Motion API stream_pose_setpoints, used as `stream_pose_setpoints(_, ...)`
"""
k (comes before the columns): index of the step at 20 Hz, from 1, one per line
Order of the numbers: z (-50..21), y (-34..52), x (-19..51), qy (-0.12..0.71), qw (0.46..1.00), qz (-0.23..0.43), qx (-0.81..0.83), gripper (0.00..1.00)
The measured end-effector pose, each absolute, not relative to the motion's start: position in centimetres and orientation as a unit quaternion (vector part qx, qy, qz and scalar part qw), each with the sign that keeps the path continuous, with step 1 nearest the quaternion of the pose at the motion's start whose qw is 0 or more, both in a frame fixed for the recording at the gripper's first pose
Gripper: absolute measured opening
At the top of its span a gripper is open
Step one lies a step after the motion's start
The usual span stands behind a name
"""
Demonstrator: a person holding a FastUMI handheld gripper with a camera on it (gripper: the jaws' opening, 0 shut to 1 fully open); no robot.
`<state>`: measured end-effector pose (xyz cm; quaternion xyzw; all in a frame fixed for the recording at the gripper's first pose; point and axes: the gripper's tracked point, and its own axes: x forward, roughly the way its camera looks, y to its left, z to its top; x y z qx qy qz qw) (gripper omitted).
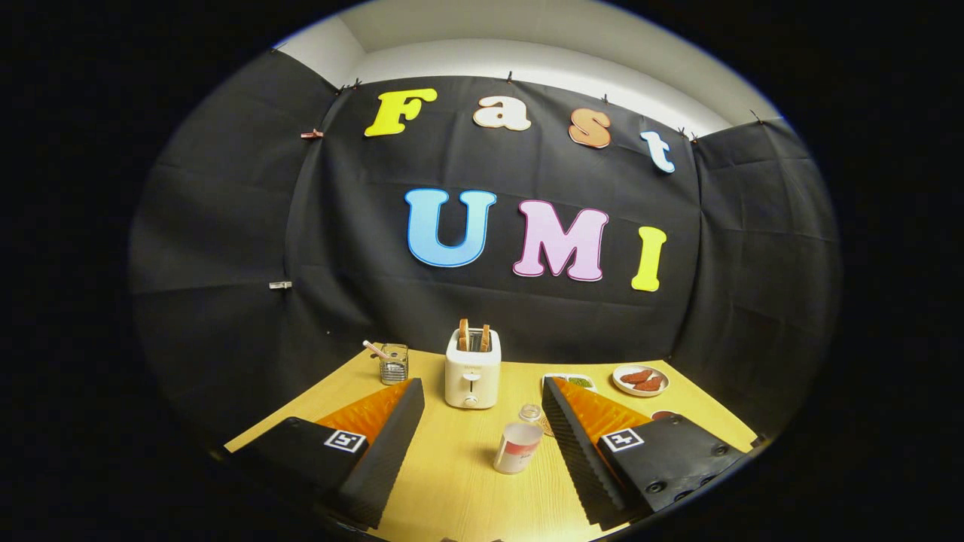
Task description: Take the bottle from table, then pour the juice into the cup, finally place the bottle on the coaster
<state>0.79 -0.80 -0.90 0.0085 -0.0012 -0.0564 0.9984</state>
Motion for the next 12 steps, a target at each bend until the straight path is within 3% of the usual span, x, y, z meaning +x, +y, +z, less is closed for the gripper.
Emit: stream_pose_setpoints(12,-6.0,-2.2,3.7,0.027,0.997,-0.066,-0.004,0.97)
